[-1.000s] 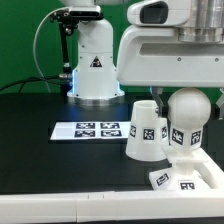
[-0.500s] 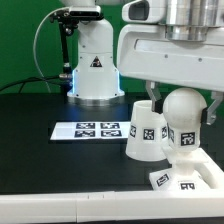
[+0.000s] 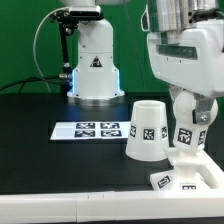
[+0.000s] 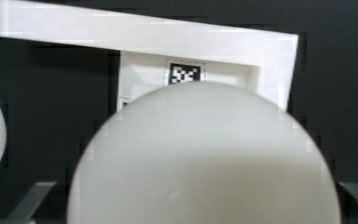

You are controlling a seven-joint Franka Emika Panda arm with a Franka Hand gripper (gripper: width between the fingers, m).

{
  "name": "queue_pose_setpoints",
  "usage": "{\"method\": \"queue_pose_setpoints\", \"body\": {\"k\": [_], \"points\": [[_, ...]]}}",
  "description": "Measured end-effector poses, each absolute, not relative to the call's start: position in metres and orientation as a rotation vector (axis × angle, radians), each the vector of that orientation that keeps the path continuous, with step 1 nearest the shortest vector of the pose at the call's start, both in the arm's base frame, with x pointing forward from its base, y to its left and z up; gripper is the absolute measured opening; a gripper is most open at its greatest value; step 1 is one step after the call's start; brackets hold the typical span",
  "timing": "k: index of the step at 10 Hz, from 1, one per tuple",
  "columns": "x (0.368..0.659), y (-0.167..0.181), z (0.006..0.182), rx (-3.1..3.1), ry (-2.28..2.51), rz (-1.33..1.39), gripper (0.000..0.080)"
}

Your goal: Assemble lamp

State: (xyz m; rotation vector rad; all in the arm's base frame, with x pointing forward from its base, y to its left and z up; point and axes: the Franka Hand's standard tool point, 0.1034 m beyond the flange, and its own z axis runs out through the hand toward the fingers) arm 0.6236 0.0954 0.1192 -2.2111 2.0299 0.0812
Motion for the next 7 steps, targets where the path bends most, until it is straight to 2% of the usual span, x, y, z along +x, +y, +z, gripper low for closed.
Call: {"method": "queue_pose_setpoints", "body": {"k": [2,3,4,6,7], "points": [[0.6234,0.0957,0.1187,-2.255,1.981,0.077,0.0573],[0.6230,0.0948,0.1183,-2.373,1.841,0.064,0.0667],[0.6224,0.0949,0.1181,-2.533,1.609,0.048,0.0690],[0.6206,0.0994,0.1200,-2.733,1.224,0.007,0.0698],[0.6205,0.0982,0.1187,-2.734,1.224,0.009,0.0698]]}}
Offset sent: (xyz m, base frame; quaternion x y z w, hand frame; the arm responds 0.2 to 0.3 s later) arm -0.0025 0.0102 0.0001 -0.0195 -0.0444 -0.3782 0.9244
